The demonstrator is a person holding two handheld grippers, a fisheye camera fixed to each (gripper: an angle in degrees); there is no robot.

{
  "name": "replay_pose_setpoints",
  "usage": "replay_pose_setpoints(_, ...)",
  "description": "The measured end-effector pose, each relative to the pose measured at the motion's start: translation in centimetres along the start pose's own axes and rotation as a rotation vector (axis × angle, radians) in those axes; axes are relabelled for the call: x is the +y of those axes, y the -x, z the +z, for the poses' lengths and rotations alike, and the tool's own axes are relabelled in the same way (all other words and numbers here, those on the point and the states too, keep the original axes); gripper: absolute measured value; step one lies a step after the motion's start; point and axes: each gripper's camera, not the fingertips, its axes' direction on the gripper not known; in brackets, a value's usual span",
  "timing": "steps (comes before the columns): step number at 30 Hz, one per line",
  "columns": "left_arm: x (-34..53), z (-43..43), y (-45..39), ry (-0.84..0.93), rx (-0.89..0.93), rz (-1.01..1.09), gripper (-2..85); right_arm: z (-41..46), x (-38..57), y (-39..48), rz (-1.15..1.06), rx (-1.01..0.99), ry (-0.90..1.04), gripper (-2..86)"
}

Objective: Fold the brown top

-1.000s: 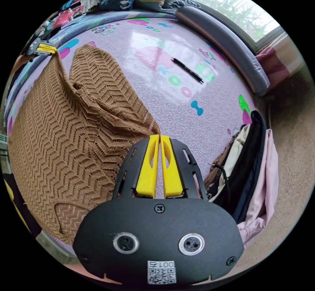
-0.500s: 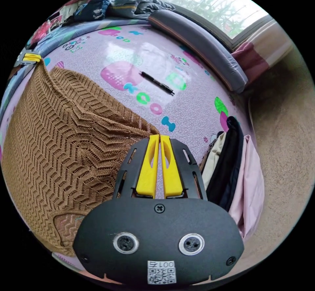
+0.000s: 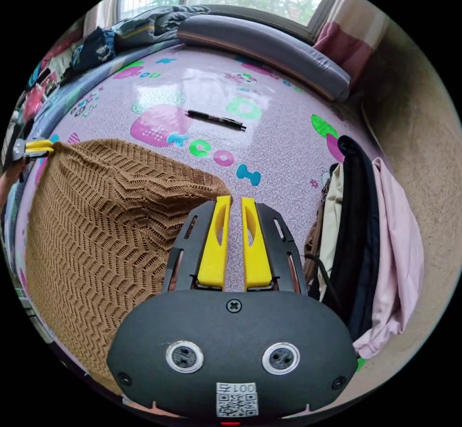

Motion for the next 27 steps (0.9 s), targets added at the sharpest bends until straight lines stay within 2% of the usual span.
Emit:
replay_pose_setpoints(4,3.5,0.0,2.6,-0.089,0.144,-0.135,5.4,-1.2,3.6,0.0,-0.054,0.019,-0.12,1.0)
replay_pose_setpoints(8,10.9,-1.2,4.5,-0.192,0.343,-0.226,4.0,-3.1,8.2,1.9,-0.178,-0.019,-0.203,1.0)
replay_pose_setpoints(13,20.9,-2.5,3.4,-0.11,0.319,-0.182,-0.5,-5.5,16.6,4.2,-0.262,-0.156,-0.265,0.8)
replay_pose_setpoints(18,32.0,-1.9,0.2,0.023,0.411,-0.212,-1.1,-5.1,23.9,5.7,-0.222,-0.389,-0.163,0.4)
replay_pose_setpoints(22,37.8,-2.3,-3.0,0.005,0.451,-0.224,-1.3,-3.6,29.9,9.2,-0.246,-0.518,-0.013,0.3)
replay_pose_setpoints(27,42.6,-1.3,-8.2,0.023,0.469,-0.16,-1.6,-1.5,35.0,12.8,-0.286,-0.567,0.108,0.1)
